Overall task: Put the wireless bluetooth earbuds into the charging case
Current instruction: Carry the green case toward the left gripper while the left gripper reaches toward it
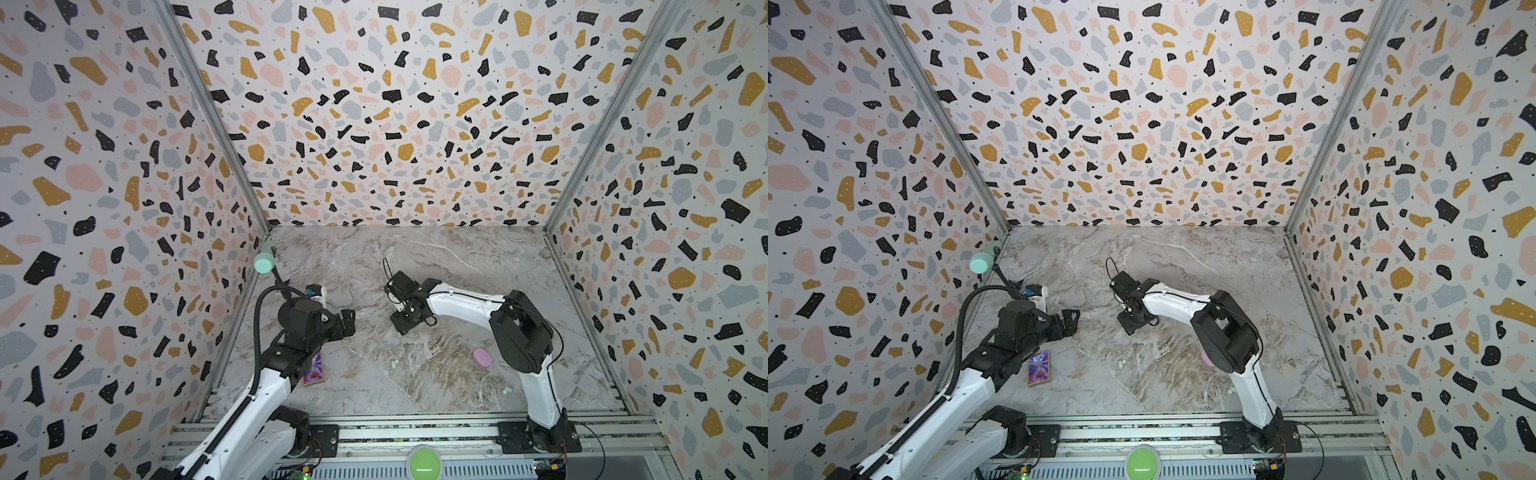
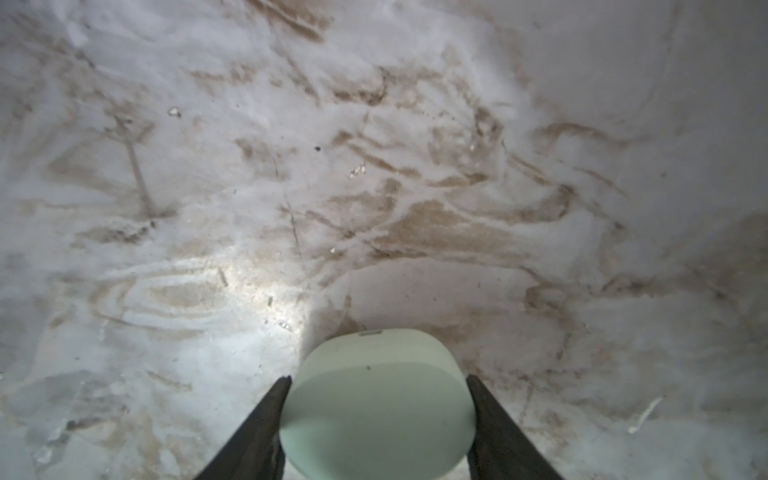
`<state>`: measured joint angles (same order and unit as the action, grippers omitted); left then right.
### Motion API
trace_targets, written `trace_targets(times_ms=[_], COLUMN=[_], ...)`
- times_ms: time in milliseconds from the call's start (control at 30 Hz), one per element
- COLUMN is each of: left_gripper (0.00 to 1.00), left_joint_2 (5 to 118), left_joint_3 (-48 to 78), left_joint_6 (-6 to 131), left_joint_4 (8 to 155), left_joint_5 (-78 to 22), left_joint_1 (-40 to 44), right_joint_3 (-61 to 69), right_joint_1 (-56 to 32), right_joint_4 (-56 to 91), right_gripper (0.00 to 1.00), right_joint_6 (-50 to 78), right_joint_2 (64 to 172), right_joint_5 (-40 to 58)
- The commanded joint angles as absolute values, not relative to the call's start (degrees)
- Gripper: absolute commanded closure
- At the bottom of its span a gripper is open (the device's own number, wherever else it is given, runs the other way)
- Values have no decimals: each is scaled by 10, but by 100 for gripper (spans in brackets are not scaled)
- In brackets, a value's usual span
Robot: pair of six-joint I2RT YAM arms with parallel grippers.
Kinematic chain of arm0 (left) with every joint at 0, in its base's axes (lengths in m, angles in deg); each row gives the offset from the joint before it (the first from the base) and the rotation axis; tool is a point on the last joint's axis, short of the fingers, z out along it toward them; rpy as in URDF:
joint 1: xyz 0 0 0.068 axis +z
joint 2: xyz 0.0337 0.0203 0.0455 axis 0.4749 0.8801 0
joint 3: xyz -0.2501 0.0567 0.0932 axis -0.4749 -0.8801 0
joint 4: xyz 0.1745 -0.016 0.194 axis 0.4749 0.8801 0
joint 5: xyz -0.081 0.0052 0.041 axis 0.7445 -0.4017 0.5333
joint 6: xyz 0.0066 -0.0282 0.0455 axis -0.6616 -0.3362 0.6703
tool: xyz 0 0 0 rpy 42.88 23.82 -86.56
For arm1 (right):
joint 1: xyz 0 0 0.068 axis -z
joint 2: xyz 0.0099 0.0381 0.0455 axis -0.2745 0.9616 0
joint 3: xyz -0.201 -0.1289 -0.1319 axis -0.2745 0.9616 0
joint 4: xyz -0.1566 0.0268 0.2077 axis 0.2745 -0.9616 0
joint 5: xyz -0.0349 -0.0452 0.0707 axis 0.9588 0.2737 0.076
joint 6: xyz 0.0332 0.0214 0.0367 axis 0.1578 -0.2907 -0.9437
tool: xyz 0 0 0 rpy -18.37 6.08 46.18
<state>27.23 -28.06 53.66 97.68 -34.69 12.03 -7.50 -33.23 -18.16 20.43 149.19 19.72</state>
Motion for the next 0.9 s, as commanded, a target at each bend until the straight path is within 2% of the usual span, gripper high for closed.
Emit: trace_targets(times_ms=[0,367,733,867], left_gripper=[0,0,0,0], left_joint_2=[263,266,396,459], left_joint_3=[-294,-339,-362,-349], left_joint_6=[558,607,755,787], left_joint_4=[931,741,527,457], left_joint_5=[-322,-353,-341,-324], left_joint_1=[110,-47,-216,-247], right_joint_3=[-75,29,84,98], right_joint_1=[-325,-293,-284,-285], right_joint_4=[-206,-237,-299,-304], right_gripper=[44,44,44,44], right_joint_6=[191,134,65,41], right_joint_2=[1438,1288,1139,1099], right_joint_5=[202,185,160,142])
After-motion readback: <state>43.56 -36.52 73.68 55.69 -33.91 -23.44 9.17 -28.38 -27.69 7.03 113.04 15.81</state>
